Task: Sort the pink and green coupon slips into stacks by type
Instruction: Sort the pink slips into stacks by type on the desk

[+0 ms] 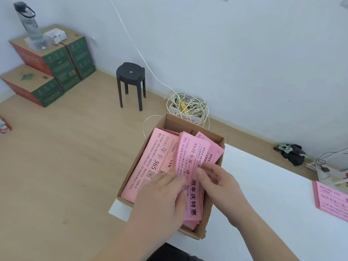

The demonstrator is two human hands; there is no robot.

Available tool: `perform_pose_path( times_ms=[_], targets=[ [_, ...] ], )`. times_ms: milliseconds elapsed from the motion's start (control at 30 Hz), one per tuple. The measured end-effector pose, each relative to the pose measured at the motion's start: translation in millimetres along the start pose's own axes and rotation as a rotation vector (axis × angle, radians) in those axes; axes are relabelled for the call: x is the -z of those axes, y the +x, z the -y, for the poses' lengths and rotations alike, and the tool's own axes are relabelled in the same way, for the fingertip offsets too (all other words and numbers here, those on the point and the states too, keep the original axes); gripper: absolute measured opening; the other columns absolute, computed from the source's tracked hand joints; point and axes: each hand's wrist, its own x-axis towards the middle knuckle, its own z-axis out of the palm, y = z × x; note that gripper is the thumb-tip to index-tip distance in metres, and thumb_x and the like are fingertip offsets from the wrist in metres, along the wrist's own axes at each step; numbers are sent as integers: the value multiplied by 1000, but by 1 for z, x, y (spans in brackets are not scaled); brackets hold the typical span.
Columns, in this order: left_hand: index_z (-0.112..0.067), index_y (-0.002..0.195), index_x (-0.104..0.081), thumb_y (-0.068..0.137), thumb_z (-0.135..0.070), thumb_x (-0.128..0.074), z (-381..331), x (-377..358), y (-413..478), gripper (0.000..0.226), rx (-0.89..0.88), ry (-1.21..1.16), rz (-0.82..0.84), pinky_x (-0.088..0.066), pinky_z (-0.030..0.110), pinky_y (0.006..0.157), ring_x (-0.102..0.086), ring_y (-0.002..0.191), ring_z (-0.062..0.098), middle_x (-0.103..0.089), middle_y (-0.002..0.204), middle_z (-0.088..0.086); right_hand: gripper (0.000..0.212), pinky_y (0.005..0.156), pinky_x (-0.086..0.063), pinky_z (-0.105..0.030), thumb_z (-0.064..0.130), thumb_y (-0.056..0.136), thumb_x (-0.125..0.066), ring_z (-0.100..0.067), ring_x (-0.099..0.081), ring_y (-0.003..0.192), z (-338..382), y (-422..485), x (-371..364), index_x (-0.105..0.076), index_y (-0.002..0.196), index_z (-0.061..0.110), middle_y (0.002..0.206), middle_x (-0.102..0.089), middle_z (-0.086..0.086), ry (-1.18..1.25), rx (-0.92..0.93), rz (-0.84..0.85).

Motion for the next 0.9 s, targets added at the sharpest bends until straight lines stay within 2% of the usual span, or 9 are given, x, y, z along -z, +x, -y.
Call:
perform_pose_path(
  times_ms=[67,133,267,367,500,600,700,767,900],
  targets=[
    [-27,118,-71,91,-31,-53,0,-6,-3,32,-66,1,32,-48,23,99,-62,115,14,-69,131,-4,55,102,-53,-29,52,88,-72,5,-65,112,1,-1,4,-62,135,27,125,-70,18,66,-21,17],
    [-25,122,-72,93,-26,-56,0,-8,-5,32,-113,-97,48,-36,14,109,-57,123,9,-65,138,-9,61,101,-54,-29,60,79,-74,4,-67,110,3,-2,5,-64,130,28,122,-72,17,114,-20,24],
    [-26,116,-74,93,-20,-60,3,-7,-5,28,-194,-163,57,-41,17,106,-51,130,4,-62,140,-15,64,96,-54,-26,60,72,-79,3,-67,109,3,-3,6,-66,126,29,120,-73,16,184,-14,5],
    [-27,112,-76,88,-15,-67,9,-5,-6,28,-209,-152,48,-32,11,110,-49,133,3,-64,136,-16,58,98,-55,-32,53,77,-83,-1,-68,111,0,-2,6,-68,127,27,119,-73,14,183,-16,-5],
    [-33,113,-75,89,-18,-66,18,-5,-12,30,-74,-206,28,-35,13,109,-49,134,3,-65,129,-24,29,91,-57,-25,38,88,-79,2,-70,103,0,-4,2,-73,114,28,107,-76,19,124,-3,-5],
    [-35,114,-75,90,-20,-64,22,-4,-14,31,69,-262,0,-35,8,106,-49,130,-4,-64,121,-32,36,91,-57,-25,46,84,-80,5,-69,100,0,-3,0,-73,115,28,107,-76,20,90,1,-15],
    [-39,121,-72,93,-16,-64,24,0,-15,36,150,-360,59,-40,18,106,-50,130,-3,-58,126,-38,46,92,-58,-25,53,79,-83,5,-69,101,-2,-1,0,-73,116,29,109,-75,19,83,-5,-29],
    [-39,123,-71,93,-22,-62,23,2,-18,35,141,-367,86,-42,26,109,-49,131,-4,-59,130,-35,43,91,-57,-25,52,79,-83,5,-70,101,-2,-1,-1,-75,114,28,108,-76,19,74,4,-35],
    [-47,125,-68,96,-24,-67,18,1,-23,37,198,-373,116,-36,25,116,-39,136,-12,-53,137,-35,28,87,-57,-24,43,87,-79,4,-70,98,-2,-2,-1,-76,110,28,103,-76,20,89,13,-35]
  ],
)
